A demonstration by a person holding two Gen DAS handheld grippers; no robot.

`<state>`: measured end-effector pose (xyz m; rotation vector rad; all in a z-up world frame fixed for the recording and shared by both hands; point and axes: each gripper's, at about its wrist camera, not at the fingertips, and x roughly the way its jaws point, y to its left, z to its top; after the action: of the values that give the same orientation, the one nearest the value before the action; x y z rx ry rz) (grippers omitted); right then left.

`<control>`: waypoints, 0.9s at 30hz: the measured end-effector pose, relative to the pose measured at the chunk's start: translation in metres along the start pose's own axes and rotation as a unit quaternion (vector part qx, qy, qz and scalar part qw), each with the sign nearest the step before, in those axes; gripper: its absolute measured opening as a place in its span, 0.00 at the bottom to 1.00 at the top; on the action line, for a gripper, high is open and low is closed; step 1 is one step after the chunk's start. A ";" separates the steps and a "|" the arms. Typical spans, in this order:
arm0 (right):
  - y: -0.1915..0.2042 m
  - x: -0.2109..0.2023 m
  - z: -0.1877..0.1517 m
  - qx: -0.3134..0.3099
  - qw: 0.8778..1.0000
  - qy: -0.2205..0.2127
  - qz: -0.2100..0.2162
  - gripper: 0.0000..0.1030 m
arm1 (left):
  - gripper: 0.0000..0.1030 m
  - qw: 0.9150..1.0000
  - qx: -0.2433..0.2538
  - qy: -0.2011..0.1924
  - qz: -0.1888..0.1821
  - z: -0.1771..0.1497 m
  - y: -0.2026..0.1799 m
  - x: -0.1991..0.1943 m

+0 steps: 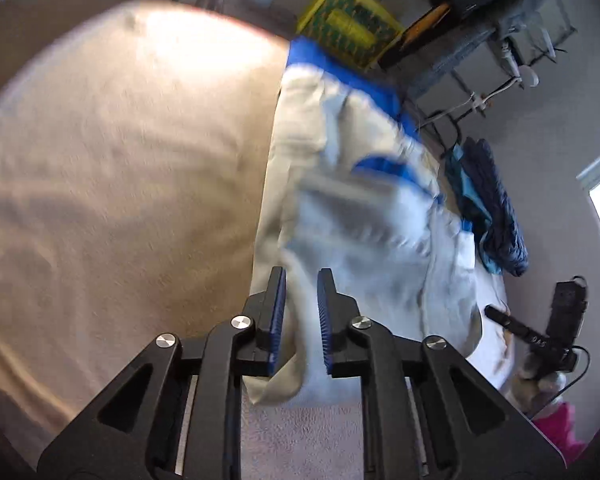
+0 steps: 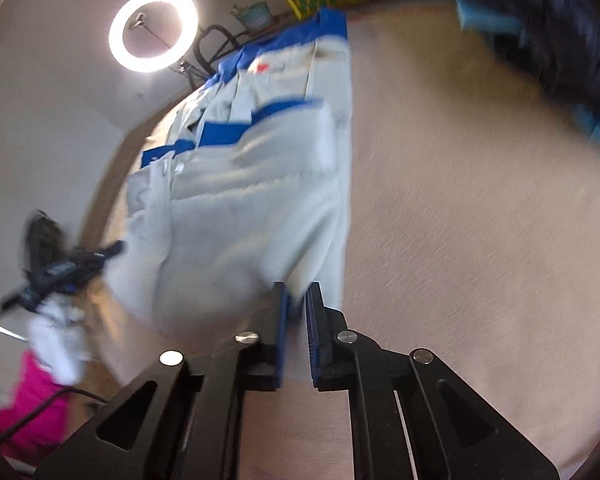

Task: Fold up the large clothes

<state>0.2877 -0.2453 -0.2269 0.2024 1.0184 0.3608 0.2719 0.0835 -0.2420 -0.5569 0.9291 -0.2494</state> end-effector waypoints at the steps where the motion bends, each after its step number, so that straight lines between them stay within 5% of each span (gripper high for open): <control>1: 0.005 -0.009 0.001 -0.017 0.999 -0.024 -0.015 0.09 | 0.13 1.000 0.009 -0.009 -0.001 0.002 -0.005 -0.005; 7: 0.044 -0.013 0.016 -0.104 0.992 -0.060 0.028 0.09 | 0.13 0.995 0.090 -0.004 -0.033 0.019 -0.059 0.008; 11: 0.072 0.029 0.029 -0.138 0.988 -0.010 0.068 0.10 | 0.13 0.993 0.113 0.018 0.012 0.029 -0.069 0.060; 13: 0.073 0.053 0.029 -0.148 0.988 0.016 0.050 0.10 | 0.13 0.993 0.105 0.042 0.031 0.029 -0.060 0.086; 16: 0.060 0.085 0.029 -0.142 0.987 0.064 0.037 0.10 | 0.13 0.992 0.114 0.057 0.017 0.029 -0.056 0.095; 19: 0.057 0.074 0.038 -0.147 0.984 0.079 0.062 0.10 | 0.13 0.995 0.068 0.063 -0.040 0.054 -0.053 0.068; 22: 0.046 0.047 0.057 -0.143 0.983 0.049 0.104 0.10 | 0.13 0.995 0.096 0.006 -0.011 0.096 -0.051 0.049; 27: 0.019 0.053 0.113 -0.118 0.990 0.012 0.072 0.10 | 0.13 0.993 0.116 0.031 0.020 0.147 -0.041 0.104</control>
<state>0.4057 -0.2071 -0.2049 0.0592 0.9777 0.6123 0.4532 0.0546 -0.2211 -0.3171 0.9551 -0.3341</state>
